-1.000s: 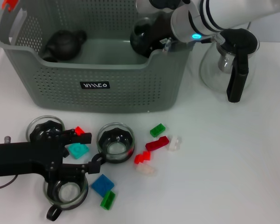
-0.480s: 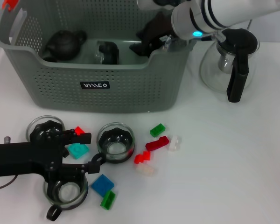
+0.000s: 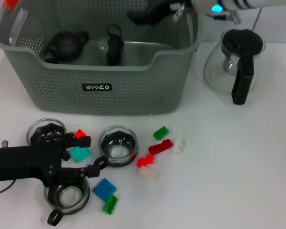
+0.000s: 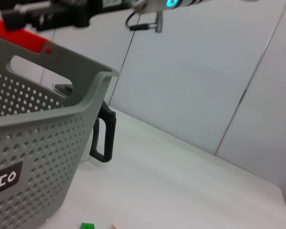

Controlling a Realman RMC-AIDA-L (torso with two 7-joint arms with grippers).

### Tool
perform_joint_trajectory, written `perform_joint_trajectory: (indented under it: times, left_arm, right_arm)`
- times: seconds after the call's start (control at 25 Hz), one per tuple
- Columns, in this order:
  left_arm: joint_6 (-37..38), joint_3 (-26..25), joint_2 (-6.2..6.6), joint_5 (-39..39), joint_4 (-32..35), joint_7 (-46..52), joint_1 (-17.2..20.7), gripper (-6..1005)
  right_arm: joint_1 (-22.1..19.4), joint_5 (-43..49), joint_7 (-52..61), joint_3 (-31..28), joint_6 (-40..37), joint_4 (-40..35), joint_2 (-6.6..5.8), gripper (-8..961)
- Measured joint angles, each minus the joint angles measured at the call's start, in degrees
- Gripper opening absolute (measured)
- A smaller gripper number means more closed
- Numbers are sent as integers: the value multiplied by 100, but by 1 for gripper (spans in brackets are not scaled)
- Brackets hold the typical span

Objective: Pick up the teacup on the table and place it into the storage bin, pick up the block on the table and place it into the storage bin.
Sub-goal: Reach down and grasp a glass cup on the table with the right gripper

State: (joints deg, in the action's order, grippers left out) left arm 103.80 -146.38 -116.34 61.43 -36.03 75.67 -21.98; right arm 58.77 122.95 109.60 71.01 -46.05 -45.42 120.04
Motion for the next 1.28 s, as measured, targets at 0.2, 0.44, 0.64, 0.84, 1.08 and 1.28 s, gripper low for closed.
perform_joint_trajectory:
  times: [0.2,0.44,0.64,0.84,1.08,1.28]
  left_arm:
    - [13,-5,17,29,0,0,9,905]
    - [56,-24,40,47,0,0,10,905]
    - [68,-83,41,34,0,-3,10,905]
    - [71,-84,43,12,0,-6,25,904]
    - [65,-84,55,4,-19,-9,116,906]
    - [39,-83,100,-5,-9,-9,200,908]
  right_arm:
    - [-736,-636,-167,47,-611,-1106,8,657]
    - [-1559,-1486,-484,-8,-2042,-2196,-2,668]
    - [-1970,-1754,-520,-105,-2961,-2672,-17,685]
    - [-1956,-1387,-456,-143,-4006,-2825,-49,702]
    - [-1676,-604,-260,-55,-4529,-2730,2,742]
    - [-1248,-169,-248,284,-4508,-2160,7,834]
